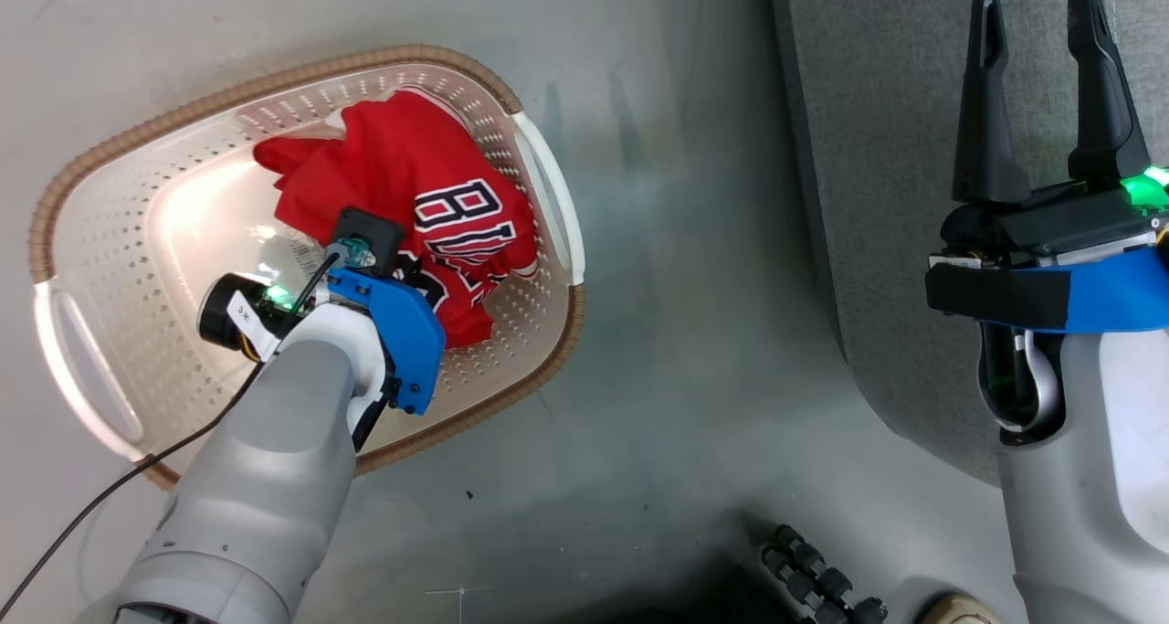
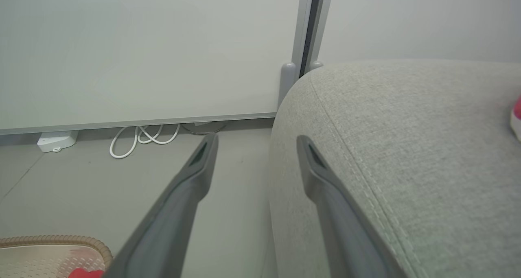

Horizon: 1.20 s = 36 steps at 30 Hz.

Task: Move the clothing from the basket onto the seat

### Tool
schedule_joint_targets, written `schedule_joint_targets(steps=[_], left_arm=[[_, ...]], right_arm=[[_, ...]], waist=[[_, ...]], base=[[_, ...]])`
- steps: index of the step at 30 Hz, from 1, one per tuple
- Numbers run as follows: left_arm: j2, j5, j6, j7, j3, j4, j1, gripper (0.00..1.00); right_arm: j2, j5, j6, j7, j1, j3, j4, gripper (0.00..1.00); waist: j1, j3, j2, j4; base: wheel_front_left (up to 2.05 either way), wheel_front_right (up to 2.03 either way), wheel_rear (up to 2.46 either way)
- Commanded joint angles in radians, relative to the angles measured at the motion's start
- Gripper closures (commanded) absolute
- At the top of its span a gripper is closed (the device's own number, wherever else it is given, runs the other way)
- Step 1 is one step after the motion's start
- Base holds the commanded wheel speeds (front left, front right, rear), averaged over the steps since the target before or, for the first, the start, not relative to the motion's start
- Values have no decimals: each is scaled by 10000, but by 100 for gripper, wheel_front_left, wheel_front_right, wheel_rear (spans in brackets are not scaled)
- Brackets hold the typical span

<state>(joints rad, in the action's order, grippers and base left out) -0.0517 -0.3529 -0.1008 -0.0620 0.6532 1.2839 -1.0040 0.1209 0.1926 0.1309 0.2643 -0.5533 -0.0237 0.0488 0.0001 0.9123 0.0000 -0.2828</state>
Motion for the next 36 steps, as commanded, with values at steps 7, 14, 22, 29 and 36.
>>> schedule_joint_targets(steps=[7, 14, 22, 29, 36], left_arm=[[-10, -545, -234, -446, 691, -1094, 445, 100], [-2, -1333, -259, -1011, 1603, -2178, 979, 100], [-1, -2173, 24, -1656, 2213, -2957, 1401, 100], [0, -2656, 435, -1981, 2566, -3635, 1700, 100], [5, -2611, 770, -2047, 2417, -4534, 1795, 100]], right_arm=[[194, -88, -3, 0, 171, -9, 97, 0], [446, -185, -5, 0, 455, 79, 204, 0], [636, -255, -3, 0, 946, 156, 415, 0], [680, -332, -3, 0, 1621, 280, 632, 0], [596, -403, -3, 0, 2192, 313, 836, 0]], waist=[[-1, -674, 0, 514], [-1, -1533, 0, 1130], [-1, -2706, 0, 1668], [-1, -3960, 0, 2053], [-1, -5073, 0, 2293]], base=[[0, 0, 0], [0, 0, 0], [0, 0, 0], [0, 0, 0], [0, 0, 0]])
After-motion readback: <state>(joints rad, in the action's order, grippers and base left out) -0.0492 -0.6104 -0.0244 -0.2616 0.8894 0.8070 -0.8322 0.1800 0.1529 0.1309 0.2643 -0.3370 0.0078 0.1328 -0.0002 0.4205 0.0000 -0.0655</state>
